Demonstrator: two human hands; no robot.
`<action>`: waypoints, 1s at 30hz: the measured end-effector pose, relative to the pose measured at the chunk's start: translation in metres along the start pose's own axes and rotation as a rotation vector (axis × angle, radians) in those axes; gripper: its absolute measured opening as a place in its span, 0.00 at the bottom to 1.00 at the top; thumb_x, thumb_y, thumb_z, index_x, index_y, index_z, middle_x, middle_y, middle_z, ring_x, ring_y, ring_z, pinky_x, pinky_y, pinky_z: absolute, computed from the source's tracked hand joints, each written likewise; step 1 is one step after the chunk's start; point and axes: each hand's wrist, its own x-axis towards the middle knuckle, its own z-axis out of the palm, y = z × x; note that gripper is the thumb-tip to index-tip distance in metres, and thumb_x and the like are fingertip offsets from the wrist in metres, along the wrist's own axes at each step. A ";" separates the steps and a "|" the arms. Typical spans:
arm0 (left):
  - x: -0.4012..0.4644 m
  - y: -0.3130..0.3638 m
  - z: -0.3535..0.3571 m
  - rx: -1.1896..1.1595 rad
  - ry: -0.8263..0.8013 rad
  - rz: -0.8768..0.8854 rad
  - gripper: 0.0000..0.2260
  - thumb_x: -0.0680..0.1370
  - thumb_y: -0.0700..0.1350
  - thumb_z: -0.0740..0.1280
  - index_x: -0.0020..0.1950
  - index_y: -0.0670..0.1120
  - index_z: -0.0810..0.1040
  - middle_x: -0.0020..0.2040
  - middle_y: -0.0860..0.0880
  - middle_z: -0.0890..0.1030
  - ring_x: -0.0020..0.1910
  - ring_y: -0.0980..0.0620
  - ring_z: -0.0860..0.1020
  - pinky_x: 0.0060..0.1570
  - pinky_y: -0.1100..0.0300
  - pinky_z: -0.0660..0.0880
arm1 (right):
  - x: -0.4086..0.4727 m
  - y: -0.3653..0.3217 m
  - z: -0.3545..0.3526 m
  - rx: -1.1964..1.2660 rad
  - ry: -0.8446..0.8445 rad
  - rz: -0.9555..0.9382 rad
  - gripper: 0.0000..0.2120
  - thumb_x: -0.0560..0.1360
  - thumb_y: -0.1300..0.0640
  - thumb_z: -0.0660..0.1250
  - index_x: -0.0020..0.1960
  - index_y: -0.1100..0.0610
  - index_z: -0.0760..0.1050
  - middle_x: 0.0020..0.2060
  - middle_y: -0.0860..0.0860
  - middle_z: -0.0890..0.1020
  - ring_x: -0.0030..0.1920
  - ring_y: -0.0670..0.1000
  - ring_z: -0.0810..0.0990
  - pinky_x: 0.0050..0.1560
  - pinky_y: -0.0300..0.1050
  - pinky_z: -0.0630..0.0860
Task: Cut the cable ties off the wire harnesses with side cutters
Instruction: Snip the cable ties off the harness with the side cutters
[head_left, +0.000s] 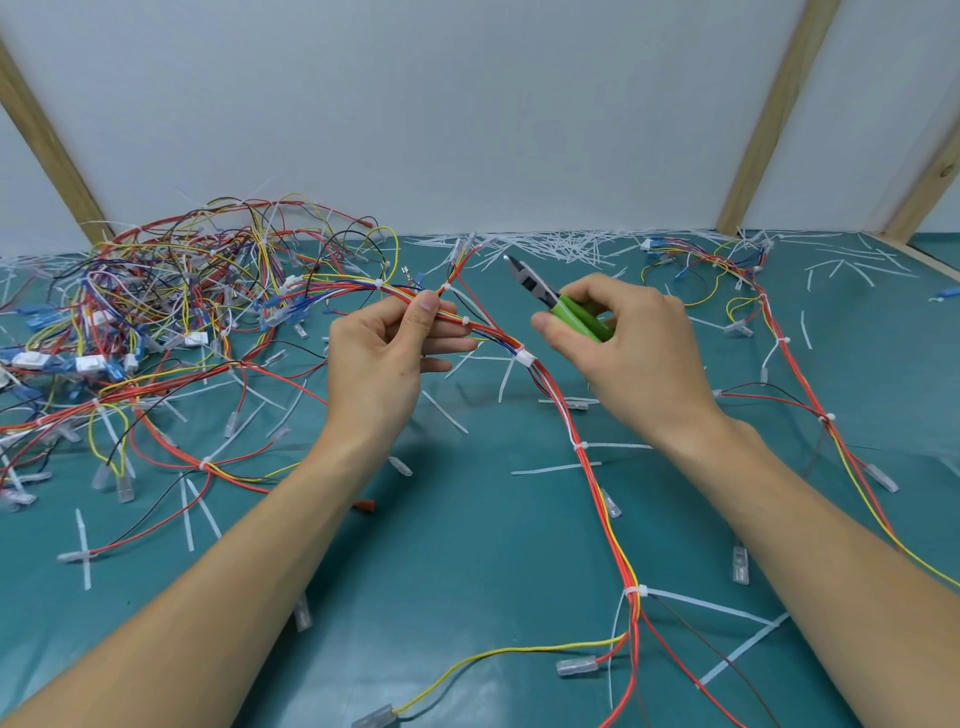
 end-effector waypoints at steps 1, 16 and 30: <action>0.000 0.000 0.000 0.000 -0.001 -0.002 0.12 0.84 0.44 0.63 0.48 0.39 0.82 0.38 0.46 0.86 0.41 0.48 0.86 0.36 0.60 0.81 | 0.001 0.000 0.000 0.007 0.004 0.019 0.11 0.75 0.43 0.74 0.45 0.50 0.80 0.34 0.41 0.81 0.40 0.41 0.77 0.42 0.30 0.67; -0.001 0.005 0.000 -0.006 0.025 -0.022 0.14 0.84 0.46 0.63 0.45 0.40 0.81 0.38 0.48 0.86 0.40 0.48 0.86 0.34 0.61 0.81 | 0.000 -0.010 0.001 0.239 -0.131 0.209 0.07 0.71 0.55 0.77 0.44 0.50 0.80 0.41 0.44 0.86 0.47 0.48 0.84 0.55 0.54 0.80; -0.005 0.010 0.002 -0.036 -0.030 -0.080 0.16 0.85 0.46 0.59 0.46 0.40 0.81 0.39 0.44 0.86 0.39 0.45 0.86 0.34 0.58 0.81 | -0.003 -0.015 0.004 0.459 -0.211 0.308 0.07 0.75 0.59 0.77 0.45 0.56 0.79 0.32 0.45 0.84 0.31 0.40 0.79 0.36 0.30 0.72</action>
